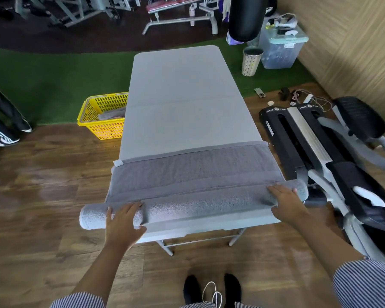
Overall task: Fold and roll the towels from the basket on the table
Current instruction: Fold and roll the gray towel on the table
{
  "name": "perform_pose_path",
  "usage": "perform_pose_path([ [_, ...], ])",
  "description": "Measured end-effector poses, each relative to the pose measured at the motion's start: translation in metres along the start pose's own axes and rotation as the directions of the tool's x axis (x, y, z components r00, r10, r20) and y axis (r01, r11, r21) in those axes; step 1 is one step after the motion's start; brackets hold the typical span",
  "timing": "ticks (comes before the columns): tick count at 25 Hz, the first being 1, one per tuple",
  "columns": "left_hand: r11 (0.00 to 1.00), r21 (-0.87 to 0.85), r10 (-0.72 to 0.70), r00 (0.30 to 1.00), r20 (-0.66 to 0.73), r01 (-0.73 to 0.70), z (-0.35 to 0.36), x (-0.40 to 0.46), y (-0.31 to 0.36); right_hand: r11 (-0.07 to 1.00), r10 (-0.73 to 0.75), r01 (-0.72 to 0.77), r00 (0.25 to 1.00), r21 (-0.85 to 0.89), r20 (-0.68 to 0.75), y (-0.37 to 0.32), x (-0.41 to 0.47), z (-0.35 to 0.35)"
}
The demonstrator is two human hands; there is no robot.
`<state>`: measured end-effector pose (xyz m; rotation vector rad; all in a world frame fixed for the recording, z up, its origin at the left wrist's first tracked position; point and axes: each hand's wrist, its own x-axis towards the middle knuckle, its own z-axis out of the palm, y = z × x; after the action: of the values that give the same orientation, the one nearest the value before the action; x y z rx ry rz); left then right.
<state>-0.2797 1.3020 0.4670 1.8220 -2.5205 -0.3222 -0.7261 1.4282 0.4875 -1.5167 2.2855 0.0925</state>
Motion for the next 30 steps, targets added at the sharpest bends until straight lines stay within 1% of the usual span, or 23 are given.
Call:
perform_pose_path([
  [2, 0.999, -0.012, -0.033, 0.999, 0.011, 0.033, -0.001, 0.001, 0.004, 0.999, 0.015, -0.016, 1.0, -0.05, -0.021, -0.001, 0.0, 0.003],
  [4, 0.999, -0.016, -0.051, 0.999, -0.013, 0.051, -0.001, 0.002, 0.008, 0.993, 0.041, -0.045, 0.998, -0.106, -0.041, -0.005, -0.002, 0.004],
  [6, 1.0, -0.01, -0.03, 0.998, -0.06, 0.029, -0.001, 0.0, 0.006, 0.985, 0.06, -0.067, 0.997, -0.158, -0.049, -0.01, -0.004, 0.003],
  [7, 1.0, 0.006, 0.003, 0.997, -0.081, -0.002, -0.002, 0.0, 0.002, 0.981, 0.068, -0.075, 0.997, -0.177, -0.048, -0.01, -0.004, 0.003],
  [10, 0.995, 0.068, 0.078, 0.994, -0.072, -0.073, -0.012, 0.008, -0.007, 0.977, 0.091, -0.087, 0.996, -0.195, 0.01, -0.009, -0.001, -0.007],
  [12, 0.996, 0.074, 0.066, 0.993, -0.097, -0.059, -0.021, 0.02, -0.007, 0.968, 0.099, -0.086, 0.994, -0.235, 0.046, -0.012, 0.004, -0.021],
  [14, 0.999, 0.038, 0.037, 0.992, -0.121, -0.032, -0.025, 0.024, 0.001, 0.958, 0.062, -0.058, 0.998, -0.281, 0.005, -0.015, 0.011, -0.027],
  [15, 1.0, 0.016, 0.017, 0.995, -0.097, -0.016, -0.023, 0.024, 0.006, 0.964, 0.035, -0.042, 0.999, -0.263, -0.029, -0.016, 0.013, -0.025],
  [16, 1.0, 0.002, 0.001, 0.999, -0.052, -0.001, -0.02, 0.021, 0.011, 0.977, 0.031, -0.04, 0.999, -0.209, -0.043, -0.016, 0.013, -0.021],
  [18, 1.0, -0.002, -0.008, 0.999, 0.036, 0.008, -0.011, 0.013, 0.015, 0.997, 0.052, -0.052, 0.999, -0.062, -0.002, -0.016, 0.009, -0.008],
  [19, 1.0, 0.005, -0.009, 0.998, 0.063, 0.008, -0.007, 0.01, 0.014, 0.998, 0.048, -0.047, 0.999, -0.044, 0.02, -0.015, 0.006, -0.002],
  [20, 1.0, 0.013, -0.011, 0.997, 0.082, 0.01, -0.005, 0.01, 0.012, 0.996, 0.044, -0.041, 0.999, -0.074, 0.031, -0.014, 0.003, 0.003],
  [22, 1.0, 0.021, -0.019, 0.997, 0.074, 0.018, -0.006, 0.013, 0.014, 0.989, 0.036, -0.037, 0.999, -0.146, -0.004, -0.012, 0.0, 0.007],
  [24, 1.0, -0.012, -0.003, 1.0, 0.015, 0.003, -0.008, 0.013, 0.015, 0.984, 0.036, -0.043, 0.998, -0.175, -0.044, -0.013, -0.001, 0.003],
  [25, 1.0, -0.016, 0.015, 1.0, -0.014, -0.015, -0.008, 0.01, 0.014, 0.979, 0.04, -0.046, 0.999, -0.199, -0.034, -0.012, -0.001, -0.001],
  [27, 0.998, -0.009, 0.06, 0.998, -0.025, -0.06, -0.01, 0.004, 0.01, 0.968, 0.047, -0.033, 0.998, -0.247, 0.051, -0.01, -0.001, -0.011],
  [29, 0.998, -0.007, 0.059, 0.998, -0.029, -0.059, -0.012, 0.004, 0.005, 0.974, 0.045, -0.016, 0.991, -0.225, 0.123, -0.009, 0.002, -0.02],
  [30, 0.999, -0.006, 0.049, 0.998, -0.049, -0.049, -0.014, 0.006, 0.005, 0.982, 0.032, -0.012, 0.994, -0.189, 0.101, -0.008, 0.006, -0.021],
])
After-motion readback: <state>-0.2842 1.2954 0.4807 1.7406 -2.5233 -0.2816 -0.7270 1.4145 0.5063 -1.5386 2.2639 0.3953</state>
